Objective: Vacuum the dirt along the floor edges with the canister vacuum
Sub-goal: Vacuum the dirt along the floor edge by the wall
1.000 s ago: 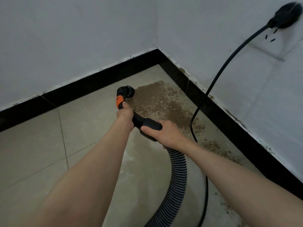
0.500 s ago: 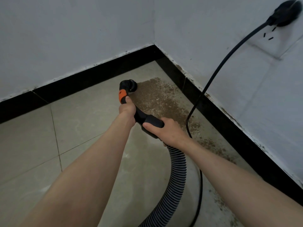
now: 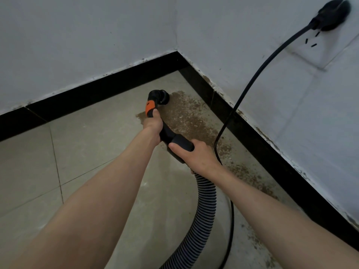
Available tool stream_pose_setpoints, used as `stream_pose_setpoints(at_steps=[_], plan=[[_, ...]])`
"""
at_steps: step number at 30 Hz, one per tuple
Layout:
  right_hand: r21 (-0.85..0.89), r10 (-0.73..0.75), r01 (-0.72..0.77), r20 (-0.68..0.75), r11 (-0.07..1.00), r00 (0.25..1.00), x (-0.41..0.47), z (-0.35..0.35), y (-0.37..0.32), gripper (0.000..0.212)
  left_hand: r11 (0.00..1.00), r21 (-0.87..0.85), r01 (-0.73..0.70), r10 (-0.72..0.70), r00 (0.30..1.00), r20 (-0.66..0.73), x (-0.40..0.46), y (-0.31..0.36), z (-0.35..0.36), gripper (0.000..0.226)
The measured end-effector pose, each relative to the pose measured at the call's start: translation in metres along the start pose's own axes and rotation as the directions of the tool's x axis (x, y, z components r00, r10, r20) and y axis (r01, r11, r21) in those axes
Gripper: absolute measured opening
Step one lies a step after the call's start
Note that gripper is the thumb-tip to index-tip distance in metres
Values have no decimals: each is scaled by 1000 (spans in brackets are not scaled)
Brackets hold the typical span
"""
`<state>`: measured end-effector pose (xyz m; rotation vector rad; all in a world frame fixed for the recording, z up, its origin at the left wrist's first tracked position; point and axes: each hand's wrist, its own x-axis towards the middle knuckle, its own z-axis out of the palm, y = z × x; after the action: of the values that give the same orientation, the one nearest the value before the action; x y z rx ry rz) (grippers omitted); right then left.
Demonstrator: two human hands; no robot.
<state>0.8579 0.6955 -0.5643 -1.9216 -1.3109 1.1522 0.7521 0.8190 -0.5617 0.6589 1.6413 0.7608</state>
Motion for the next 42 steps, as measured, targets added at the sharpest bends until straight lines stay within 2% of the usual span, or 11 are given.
stream_pose_setpoints(at_steps=[11,25,34,42], plan=[[71,40,-39,-20,997,999,12,0,-5,56,998,56,-20,16,997,72,5,16,11,50],[86,87,-79,-90,993,992,14,-3,3,53,991,122,-50,34,990,136,14,15,31,51],[37,143,-140,-108,989,984,7,-4,4,70,985,163,-61,26,978,207,11,16,41,47],[29,191,-189,-138,982,972,-11,-5,-3,61,983,181,-34,-15,966,260,1,16,45,48]])
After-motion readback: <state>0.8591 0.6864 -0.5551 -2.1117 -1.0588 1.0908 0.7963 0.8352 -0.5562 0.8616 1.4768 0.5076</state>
